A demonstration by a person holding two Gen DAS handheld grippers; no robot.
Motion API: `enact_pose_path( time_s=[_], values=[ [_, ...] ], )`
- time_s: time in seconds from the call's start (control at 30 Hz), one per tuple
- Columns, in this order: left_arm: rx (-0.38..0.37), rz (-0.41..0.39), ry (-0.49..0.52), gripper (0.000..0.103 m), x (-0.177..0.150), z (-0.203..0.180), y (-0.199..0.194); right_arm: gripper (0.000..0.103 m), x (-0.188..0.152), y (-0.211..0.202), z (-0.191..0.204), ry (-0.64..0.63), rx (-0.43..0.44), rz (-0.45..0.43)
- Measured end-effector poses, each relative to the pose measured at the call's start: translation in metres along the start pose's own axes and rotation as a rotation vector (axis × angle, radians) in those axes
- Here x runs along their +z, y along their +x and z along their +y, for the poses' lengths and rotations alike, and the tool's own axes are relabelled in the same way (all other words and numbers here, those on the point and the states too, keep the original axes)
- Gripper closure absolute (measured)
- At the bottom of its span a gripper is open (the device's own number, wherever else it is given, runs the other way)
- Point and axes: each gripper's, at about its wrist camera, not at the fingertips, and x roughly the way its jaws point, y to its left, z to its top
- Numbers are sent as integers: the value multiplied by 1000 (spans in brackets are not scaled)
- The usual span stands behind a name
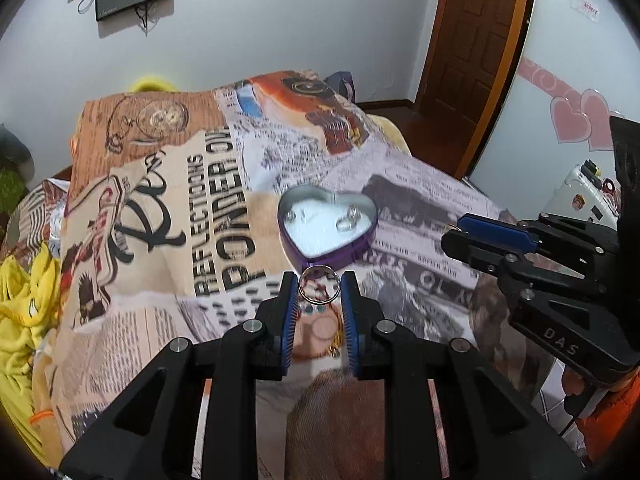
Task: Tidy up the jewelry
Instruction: 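Lower the gold ring into the tin with the left gripper while the right gripper releases its ring there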
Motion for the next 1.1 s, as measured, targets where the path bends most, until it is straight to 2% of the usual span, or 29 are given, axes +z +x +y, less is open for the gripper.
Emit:
enact_pose_path(
  time_s=[0.5, 1.1],
  values=[
    [-1, -47, 6, 82, 35, 8, 14, 86, 26, 11, -12, 20, 6, -58],
    [-17, 17, -7, 82, 43, 21, 63, 86, 43, 55, -20, 33, 65, -16]
  ],
)
